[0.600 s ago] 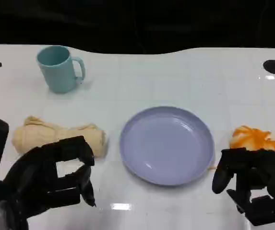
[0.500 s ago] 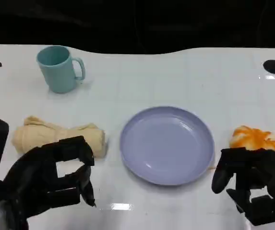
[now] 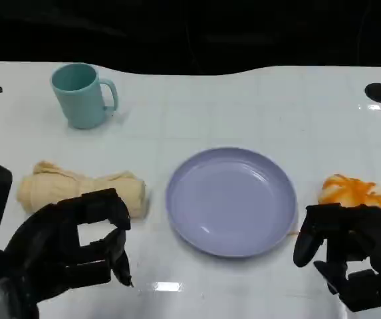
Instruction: Grasp the towel on the left side of the plate with the left hand and place it into the plate.
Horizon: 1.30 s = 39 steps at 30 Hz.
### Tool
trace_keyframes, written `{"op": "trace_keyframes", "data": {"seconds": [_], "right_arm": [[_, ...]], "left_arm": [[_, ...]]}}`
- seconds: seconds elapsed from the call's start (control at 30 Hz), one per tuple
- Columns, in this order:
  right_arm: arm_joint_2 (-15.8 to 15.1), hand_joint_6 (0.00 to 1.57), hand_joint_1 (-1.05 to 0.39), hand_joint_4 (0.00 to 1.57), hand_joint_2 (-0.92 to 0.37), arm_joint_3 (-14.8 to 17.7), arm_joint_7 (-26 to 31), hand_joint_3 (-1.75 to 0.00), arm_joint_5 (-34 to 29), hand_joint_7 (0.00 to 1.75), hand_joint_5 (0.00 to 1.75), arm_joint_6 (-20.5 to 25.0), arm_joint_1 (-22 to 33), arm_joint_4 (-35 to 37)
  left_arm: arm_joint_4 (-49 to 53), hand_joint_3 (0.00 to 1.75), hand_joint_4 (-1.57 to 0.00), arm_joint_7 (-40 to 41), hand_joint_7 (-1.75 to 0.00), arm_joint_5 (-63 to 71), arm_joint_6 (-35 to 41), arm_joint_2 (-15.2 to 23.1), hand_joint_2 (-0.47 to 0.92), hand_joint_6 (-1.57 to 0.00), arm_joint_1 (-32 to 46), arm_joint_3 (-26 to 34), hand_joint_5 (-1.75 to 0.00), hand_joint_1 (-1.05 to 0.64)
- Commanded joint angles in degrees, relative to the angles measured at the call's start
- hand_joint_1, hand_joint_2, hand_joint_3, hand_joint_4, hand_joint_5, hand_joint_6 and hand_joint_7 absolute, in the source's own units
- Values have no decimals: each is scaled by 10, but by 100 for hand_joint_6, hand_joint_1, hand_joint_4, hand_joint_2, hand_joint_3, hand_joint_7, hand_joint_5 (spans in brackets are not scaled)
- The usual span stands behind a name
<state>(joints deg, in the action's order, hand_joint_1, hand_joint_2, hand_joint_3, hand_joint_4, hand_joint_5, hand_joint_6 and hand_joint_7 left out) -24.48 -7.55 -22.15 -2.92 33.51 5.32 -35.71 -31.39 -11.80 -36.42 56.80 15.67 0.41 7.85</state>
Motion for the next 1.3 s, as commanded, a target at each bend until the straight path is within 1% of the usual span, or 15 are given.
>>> {"op": "trace_keyframes", "data": {"seconds": [0.03, 0.23, 0.4, 0.6, 0.67, 0.7, 0.8, 0.83, 0.9, 0.97, 1.03, 1.1, 1.13, 1.2, 1.3], "right_arm": [[-3, 69, 4, 69, -58, 3, 0, -106, 0, 146, 174, 1, -3, -6], [-5, 69, 3, 70, -57, 3, -1, -107, -1, 146, 174, -7, -2, -3], [-4, 69, 4, 70, -57, 3, 0, -108, 0, 146, 174, -1, -3, -5], [-2, 69, 3, 69, -57, 2, 1, -108, 0, 147, 174, 5, -3, -8], [-2, 69, 4, 69, -57, 2, 1, -108, 0, 147, 174, 4, -3, -7], [-1, 69, 4, 69, -57, 1, 2, -108, 0, 147, 175, 4, -3, -7], [-2, 69, 4, 69, -57, -1, 3, -108, -3, 147, 175, 6, -4, -8], [-2, 69, 3, 69, -57, -2, 4, -108, -4, 147, 175, 6, -4, -8], [-1, 69, 3, 69, -57, -3, 4, -108, -5, 147, 174, 4, -4, -8], [-1, 68, 3, 69, -57, -5, 4, -108, -6, 146, 174, 6, -5, -9], [0, 68, 3, 69, -57, -6, 5, -108, -7, 147, 174, 7, -6, -9], [0, 68, 3, 69, -57, -8, 6, -108, -8, 147, 175, 7, -6, -9], [0, 68, 3, 70, -57, -8, 5, -108, -8, 147, 175, 4, -6, -8], [0, 68, 4, 70, -57, -8, 5, -108, -7, 146, 174, -3, -4, -5], [1, 68, 3, 70, -58, -9, 5, -107, -6, 146, 174, 1, -4, -6]], "left_arm": [[-7, 127, -80, 14, -174, 4, 9, 5, 60, -66, -5, 6, -175, -9], [-8, 126, -81, 15, -174, 1, 12, 2, 61, -66, -5, 10, -175, -7], [-2, 126, -81, 2, -174, -1, 2, 4, 62, -66, -3, 11, -175, -7], [6, 124, -79, 4, -167, -13, 2, -4, 61, -66, -5, 23, -175, -8], [1, 115, -74, 15, -156, -10, 3, -9, 64, -67, -6, 27, -174, -9], [-1, 109, -73, 15, -149, -6, -4, -8, 65, -67, -4, 26, -168, -9], [-5, 111, -68, 3, -136, 8, -37, -4, 61, -65, 0, 23, -161, -10], [-7, 108, -67, 0, -115, 17, -51, -1, 58, -63, 2, 19, -147, -12], [-15, 102, -65, -3, -91, 52, -91, 12, 57, -64, 8, 3, -132, -15], [-15, 78, -53, -14, -55, 93, -147, 25, 67, -65, 16, -15, -110, -22], [7, 61, -45, -41, -35, 149, -240, 43, 77, -59, 25, -38, -96, -24], [33, 41, -40, -61, -22, 203, -320, 61, 87, -54, 28, -57, -84, -25], [47, 32, -34, -68, -15, 227, -354, 68, 90, -49, 28, -64, -77, -30], [68, 24, -28, -72, -9, 272, -411, 80, 92, -43, 27, -76, -70, -34], [81, 11, -21, -55, -4, 378, -472, 112, 92, -38, 17, -100, -61, -40]]}}
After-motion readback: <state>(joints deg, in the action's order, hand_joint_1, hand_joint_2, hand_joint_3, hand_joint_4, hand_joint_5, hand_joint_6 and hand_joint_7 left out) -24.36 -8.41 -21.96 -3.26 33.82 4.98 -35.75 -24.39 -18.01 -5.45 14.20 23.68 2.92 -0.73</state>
